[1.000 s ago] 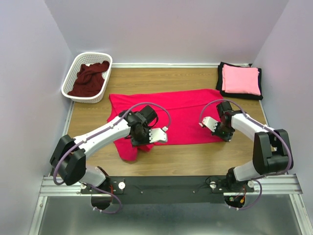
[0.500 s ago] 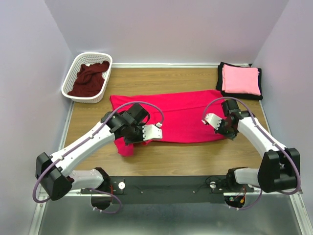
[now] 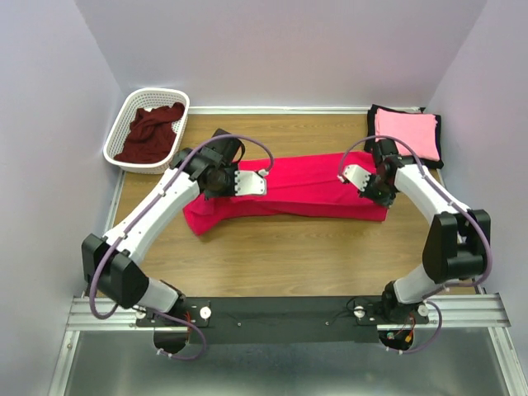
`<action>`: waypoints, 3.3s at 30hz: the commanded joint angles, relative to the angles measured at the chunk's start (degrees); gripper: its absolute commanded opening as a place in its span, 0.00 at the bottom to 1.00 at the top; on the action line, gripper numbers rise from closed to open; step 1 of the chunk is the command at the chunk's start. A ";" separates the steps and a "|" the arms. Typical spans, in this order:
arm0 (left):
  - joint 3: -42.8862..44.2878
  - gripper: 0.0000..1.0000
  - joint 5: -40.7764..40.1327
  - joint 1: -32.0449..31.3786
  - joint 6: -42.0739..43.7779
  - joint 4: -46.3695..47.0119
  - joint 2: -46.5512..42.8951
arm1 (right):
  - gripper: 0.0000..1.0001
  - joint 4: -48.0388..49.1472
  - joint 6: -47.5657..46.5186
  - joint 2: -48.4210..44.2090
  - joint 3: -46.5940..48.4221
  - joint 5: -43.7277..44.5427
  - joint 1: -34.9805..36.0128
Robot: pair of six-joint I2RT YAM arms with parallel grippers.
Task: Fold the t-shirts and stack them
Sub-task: Fold the tshirt
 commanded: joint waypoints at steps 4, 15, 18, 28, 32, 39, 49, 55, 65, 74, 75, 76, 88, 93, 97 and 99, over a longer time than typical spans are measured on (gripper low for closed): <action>9.04 0.00 -1.81 5.04 13.76 0.25 8.01 | 0.00 -0.76 -2.40 9.45 9.63 -1.49 -1.82; 17.41 0.00 -0.13 7.94 19.39 0.42 19.61 | 0.01 -0.15 -4.95 22.90 24.30 -0.17 -2.53; 17.68 0.00 -0.22 8.56 19.75 0.86 20.93 | 0.00 -0.15 -5.65 26.14 27.91 0.18 -2.53; 18.46 0.01 0.04 10.67 21.06 2.62 24.10 | 0.01 0.29 -6.18 33.10 33.98 1.15 -2.53; 19.26 0.03 0.57 10.85 21.15 3.06 25.77 | 0.01 0.73 -5.40 34.59 35.48 0.97 -2.53; 22.94 0.37 2.06 12.42 19.14 5.96 28.75 | 0.42 0.99 -2.67 35.22 37.50 1.50 -2.53; 34.78 0.58 21.90 26.04 -2.01 0.24 30.28 | 0.58 -1.37 11.98 25.91 32.06 -4.37 -3.49; 11.32 0.58 32.37 31.76 -13.63 4.01 20.70 | 0.58 -6.99 20.96 25.11 27.84 -13.61 -5.07; 3.44 0.58 34.41 29.93 -19.63 11.49 19.80 | 0.49 -12.28 27.12 28.71 36.79 -27.50 -4.02; 4.84 0.58 31.60 24.30 -19.10 12.37 25.59 | 0.47 -11.58 26.51 29.50 33.99 -27.24 -3.23; 5.11 0.58 31.42 24.03 -18.93 12.55 26.47 | 0.47 -11.40 26.34 29.41 33.46 -26.89 -3.23; 5.37 0.58 31.33 23.86 -18.75 12.55 26.91 | 0.47 -11.23 26.25 29.24 33.28 -26.72 -3.23; 10.28 0.18 25.80 22.45 -17.96 12.55 32.80 | 0.46 -10.17 24.93 29.68 31.88 -24.96 -3.23; 14.07 0.00 24.30 22.54 -16.99 10.18 34.03 | 0.46 -9.82 24.84 30.12 31.79 -24.78 -3.23; 15.74 0.27 25.26 22.45 -16.47 7.02 34.21 | 0.46 -9.64 24.67 30.03 31.26 -24.69 -3.23; 15.22 0.35 26.85 22.45 -15.77 5.79 33.77 | 0.46 -9.56 24.49 29.85 31.00 -24.52 -3.32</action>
